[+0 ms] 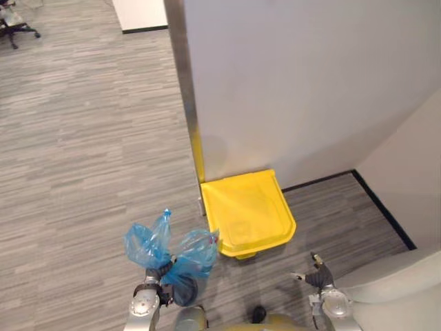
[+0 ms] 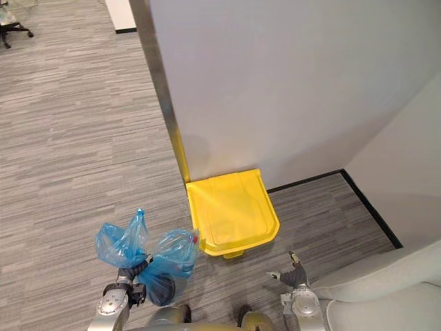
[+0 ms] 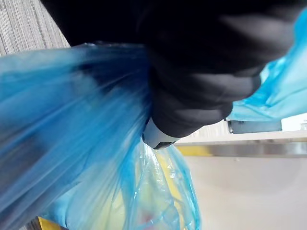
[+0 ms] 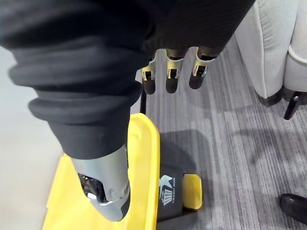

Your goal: Gather rubbish on tea table into small bin, then transfer packed bag to large trash can.

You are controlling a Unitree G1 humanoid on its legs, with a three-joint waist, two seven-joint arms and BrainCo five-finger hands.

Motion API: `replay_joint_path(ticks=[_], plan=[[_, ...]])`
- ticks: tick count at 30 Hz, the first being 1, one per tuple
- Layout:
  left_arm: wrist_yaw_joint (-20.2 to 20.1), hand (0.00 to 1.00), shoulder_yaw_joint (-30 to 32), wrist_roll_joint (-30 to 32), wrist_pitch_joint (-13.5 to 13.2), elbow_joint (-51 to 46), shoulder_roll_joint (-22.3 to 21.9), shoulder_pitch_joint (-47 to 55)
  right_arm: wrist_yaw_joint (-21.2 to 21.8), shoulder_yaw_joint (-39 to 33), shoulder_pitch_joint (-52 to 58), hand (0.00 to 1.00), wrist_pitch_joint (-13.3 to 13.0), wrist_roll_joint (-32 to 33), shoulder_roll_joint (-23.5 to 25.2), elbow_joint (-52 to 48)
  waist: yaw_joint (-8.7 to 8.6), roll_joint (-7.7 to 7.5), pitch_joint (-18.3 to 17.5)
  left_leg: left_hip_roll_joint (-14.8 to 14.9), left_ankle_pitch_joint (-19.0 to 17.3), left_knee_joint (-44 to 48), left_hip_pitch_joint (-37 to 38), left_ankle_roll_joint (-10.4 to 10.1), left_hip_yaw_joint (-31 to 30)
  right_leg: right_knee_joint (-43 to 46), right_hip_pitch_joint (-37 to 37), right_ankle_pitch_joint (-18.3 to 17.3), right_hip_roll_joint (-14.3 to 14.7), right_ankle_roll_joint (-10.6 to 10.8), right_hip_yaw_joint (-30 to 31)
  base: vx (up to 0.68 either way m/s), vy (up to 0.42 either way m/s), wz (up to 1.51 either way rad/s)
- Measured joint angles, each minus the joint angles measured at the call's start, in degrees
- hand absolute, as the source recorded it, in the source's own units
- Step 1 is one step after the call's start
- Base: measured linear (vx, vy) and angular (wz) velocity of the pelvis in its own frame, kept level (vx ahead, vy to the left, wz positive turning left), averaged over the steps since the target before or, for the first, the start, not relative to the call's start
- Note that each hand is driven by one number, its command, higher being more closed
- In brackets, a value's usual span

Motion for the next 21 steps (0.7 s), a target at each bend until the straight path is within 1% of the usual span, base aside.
replay_joint_path(ticks=[6,9,11,12,13,14,15,16,17,18,19,20,21], plan=[[0.1,1.0,0.0,0.0,0.0,2.1,0.5,0.3,-0.8,-1.1,-2.5,0.0,-0.1,0.1,0.1,1.5,0.12,0.0,0.0,-0.1,1.3,-1.1,-0.2,0.1,0.2,-2.4,0.3,2.4,0.1,-0.1,0.0,-0.06,0.018,0.02],[0.1,1.0,0.0,0.0,0.0,1.9,1.6,0.7,-1.1,-1.1,-3.1,0.0,0.0,0.5,0.1,2.4,0.25,-0.11,0.1,0.0,1.0,-0.5,-1.4,0.6,1.0,0.2,-2.2,2.2,-0.1,0.1,0.5,-0.13,0.017,-0.11],[0.1,1.0,-0.1,0.1,0.1,-0.3,2.5,1.0,-1.1,-1.6,-3.4,0.0,0.1,0.6,0.0,1.8,-0.03,-0.53,1.5,0.1,-3.8,7.0,-4.2,2.2,2.4,9.8,-6.0,-2.5,-1.9,1.4,0.0,-0.17,0.061,0.0],[0.1,1.0,-0.1,0.1,0.2,-0.7,2.6,0.8,-1.1,-2.1,-3.2,0.0,0.2,0.6,0.1,1.7,0.01,-0.62,2.2,0.0,-4.9,7.8,-4.2,2.3,1.7,13.7,-6.5,-3.4,-2.8,2.6,-0.4,-0.22,0.078,0.12],[0.2,1.0,-0.2,0.1,0.2,-1.2,3.1,0.5,-1.0,-2.7,-3.2,0.0,0.5,0.6,0.3,1.7,0.01,-0.82,4.0,-0.4,-5.5,8.5,-2.4,2.5,1.6,27.4,-12.3,-2.2,-5.1,3.2,-1.9,-0.17,0.056,0.14],[0.2,1.0,-0.6,0.1,0.2,-1.3,3.6,0.5,-1.0,-3.0,-3.2,0.0,0.5,0.6,0.6,1.7,-0.07,-0.31,4.7,-0.1,-5.5,8.5,-1.8,2.5,1.4,29.7,-14.2,-2.7,-5.1,3.0,-2.3,-0.13,0.077,0.15],[0.3,1.0,-1.0,0.0,0.2,-2.0,4.8,-0.2,-1.1,-3.3,-3.3,0.0,0.6,0.6,2.0,1.2,-0.1,-1.05,5.5,0.1,-5.8,8.8,-0.7,3.0,0.7,24.8,-16.6,-4.4,-4.9,1.3,-3.1,-0.01,0.046,0.13],[0.3,1.0,-1.0,0.0,0.2,-2.4,5.4,-0.7,-1.1,-3.3,-3.4,0.0,0.6,0.6,2.4,0.3,0.08,-1.28,6.2,0.5,-6.2,9.8,-0.8,3.7,0.6,22.3,-17.2,-4.3,-4.7,1.3,-3.6,0.0,0.012,0.13],[0.4,1.0,-0.9,0.0,0.2,-2.4,6.3,-2.0,-1.0,-3.3,-4.1,0.0,0.4,0.6,2.4,-0.5,0.29,-1.52,7.8,1.1,-7.3,13.4,-1.1,4.3,0.3,15.5,-18.2,-3.0,-4.9,2.0,-5.2,-0.04,-0.043,0.18],[0.6,1.0,-0.9,0.0,0.2,-2.4,6.7,-2.6,-1.1,-3.3,-4.6,0.0,0.5,0.6,2.0,-0.5,-0.01,-1.89,8.3,1.0,-8.8,16.1,-2.0,4.2,0.0,9.9,-18.5,-1.3,-5.6,2.5,-6.6,-0.06,-0.063,0.23],[0.7,1.0,-0.9,0.0,0.2,-2.3,6.7,-2.9,-1.1,-3.3,-4.7,0.0,0.5,0.6,1.7,-0.5,-0.11,-2.05,8.5,1.0,-9.5,17.2,-2.1,3.9,-0.1,8.5,-18.8,-1.0,-5.8,2.8,-7.2,-0.03,-0.103,0.34],[1.1,1.0,-0.9,0.0,0.2,-2.3,6.5,-3.6,-1.1,-3.3,-4.5,0.0,0.8,0.6,0.8,-0.4,0.06,-2.04,8.7,0.9,-11.4,19.7,-2.2,3.8,-0.9,8.5,-19.3,-0.4,-6.0,2.6,-7.5,0.04,-0.161,0.4],[1.4,1.0,-0.9,-0.1,0.2,-2.3,5.9,-3.9,-1.1,-3.3,-4.6,0.0,1.1,0.6,0.1,-0.4,0.08,-2.01,8.7,0.9,-12.8,21.3,-2.2,3.0,-1.9,9.6,-19.2,-0.3,-5.5,2.5,-4.7,0.14,-0.234,0.47]])
